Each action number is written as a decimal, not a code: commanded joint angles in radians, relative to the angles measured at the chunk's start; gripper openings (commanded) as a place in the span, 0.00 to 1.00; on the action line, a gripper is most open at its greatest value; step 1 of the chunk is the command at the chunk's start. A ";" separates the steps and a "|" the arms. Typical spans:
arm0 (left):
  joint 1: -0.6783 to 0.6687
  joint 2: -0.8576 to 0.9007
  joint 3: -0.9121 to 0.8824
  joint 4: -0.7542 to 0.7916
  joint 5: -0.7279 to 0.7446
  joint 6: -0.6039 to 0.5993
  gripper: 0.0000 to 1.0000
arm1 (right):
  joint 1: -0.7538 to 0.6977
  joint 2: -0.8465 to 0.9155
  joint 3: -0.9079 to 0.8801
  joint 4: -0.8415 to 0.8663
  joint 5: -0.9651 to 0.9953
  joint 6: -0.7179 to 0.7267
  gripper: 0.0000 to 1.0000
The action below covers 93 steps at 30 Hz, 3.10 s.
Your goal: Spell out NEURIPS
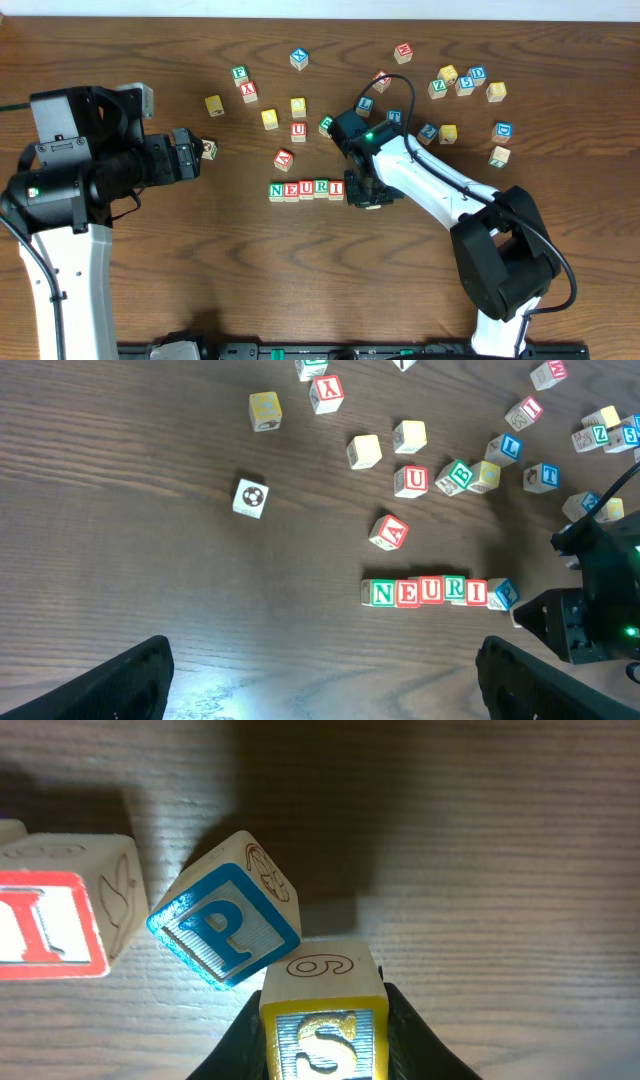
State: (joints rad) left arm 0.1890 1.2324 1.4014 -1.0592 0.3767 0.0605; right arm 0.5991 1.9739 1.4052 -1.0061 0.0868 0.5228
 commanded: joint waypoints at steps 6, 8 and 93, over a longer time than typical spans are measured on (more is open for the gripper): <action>0.004 -0.005 0.016 -0.002 0.007 0.010 0.95 | 0.005 -0.023 -0.003 0.018 0.011 0.039 0.18; 0.004 -0.005 0.016 -0.002 0.007 0.010 0.95 | 0.005 -0.023 -0.003 0.018 0.012 0.039 0.18; 0.004 -0.005 0.016 -0.002 0.007 0.010 0.95 | -0.035 -0.023 -0.085 0.250 0.050 -0.049 0.18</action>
State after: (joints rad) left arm 0.1890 1.2324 1.4014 -1.0592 0.3767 0.0605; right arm 0.5652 1.9736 1.3243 -0.7578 0.1505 0.4923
